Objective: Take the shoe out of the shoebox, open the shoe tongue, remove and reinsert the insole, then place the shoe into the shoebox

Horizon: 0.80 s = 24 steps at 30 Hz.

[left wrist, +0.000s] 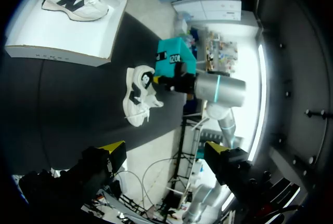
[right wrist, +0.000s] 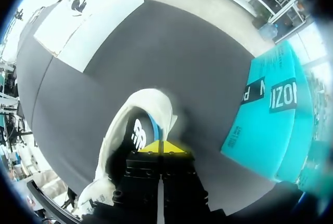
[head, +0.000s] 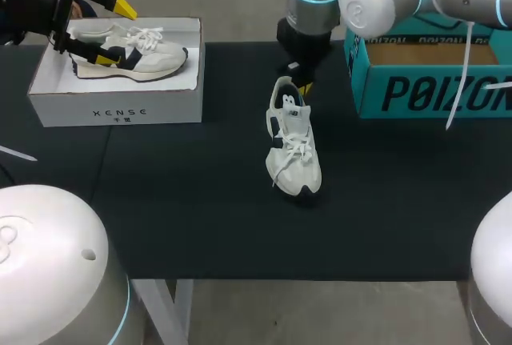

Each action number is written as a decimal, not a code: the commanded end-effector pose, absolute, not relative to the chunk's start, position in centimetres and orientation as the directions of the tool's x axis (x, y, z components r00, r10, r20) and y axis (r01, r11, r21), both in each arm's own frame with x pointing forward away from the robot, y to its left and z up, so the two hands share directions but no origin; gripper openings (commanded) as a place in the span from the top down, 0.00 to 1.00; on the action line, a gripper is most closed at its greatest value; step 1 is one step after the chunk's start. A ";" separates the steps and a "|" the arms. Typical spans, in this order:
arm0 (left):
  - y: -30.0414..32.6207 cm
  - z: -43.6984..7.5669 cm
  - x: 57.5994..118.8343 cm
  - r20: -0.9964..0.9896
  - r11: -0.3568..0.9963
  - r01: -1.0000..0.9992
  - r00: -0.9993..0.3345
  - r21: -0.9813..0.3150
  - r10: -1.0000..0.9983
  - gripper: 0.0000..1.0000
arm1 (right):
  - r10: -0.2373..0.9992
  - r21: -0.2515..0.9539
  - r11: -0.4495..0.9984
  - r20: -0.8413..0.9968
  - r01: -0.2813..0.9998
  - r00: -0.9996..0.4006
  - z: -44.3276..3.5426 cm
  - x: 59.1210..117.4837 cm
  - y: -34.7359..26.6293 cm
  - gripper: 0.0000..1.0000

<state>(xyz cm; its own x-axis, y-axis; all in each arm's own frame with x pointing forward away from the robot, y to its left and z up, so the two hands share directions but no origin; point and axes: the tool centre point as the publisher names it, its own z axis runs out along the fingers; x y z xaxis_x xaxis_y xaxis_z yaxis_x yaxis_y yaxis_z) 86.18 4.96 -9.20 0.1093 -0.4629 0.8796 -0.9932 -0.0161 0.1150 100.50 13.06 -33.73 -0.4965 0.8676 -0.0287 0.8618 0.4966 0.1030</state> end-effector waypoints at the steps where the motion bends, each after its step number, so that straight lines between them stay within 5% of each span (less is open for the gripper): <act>1: 4.9 -9.2 86.2 0.878 -0.015 -0.993 0.110 0.116 -0.465 0.00 | 0.864 0.093 0.503 -0.025 0.859 -0.503 -34.5 101.0 13.6 1.00; 24: 4.9 -9.2 86.2 0.878 -0.015 -0.993 0.110 0.116 -0.465 0.00 | 0.854 0.083 0.520 -0.066 0.850 -0.516 -34.4 100.6 13.6 1.00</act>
<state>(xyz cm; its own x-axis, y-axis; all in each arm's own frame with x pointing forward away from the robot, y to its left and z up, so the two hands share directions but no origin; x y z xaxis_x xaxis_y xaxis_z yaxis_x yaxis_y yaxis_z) 86.18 4.96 -9.20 0.1093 -0.4629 0.8796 -0.9932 -0.0161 0.1150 100.62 13.41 -33.95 -0.5165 0.8538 -0.0649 0.8498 0.5204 0.0840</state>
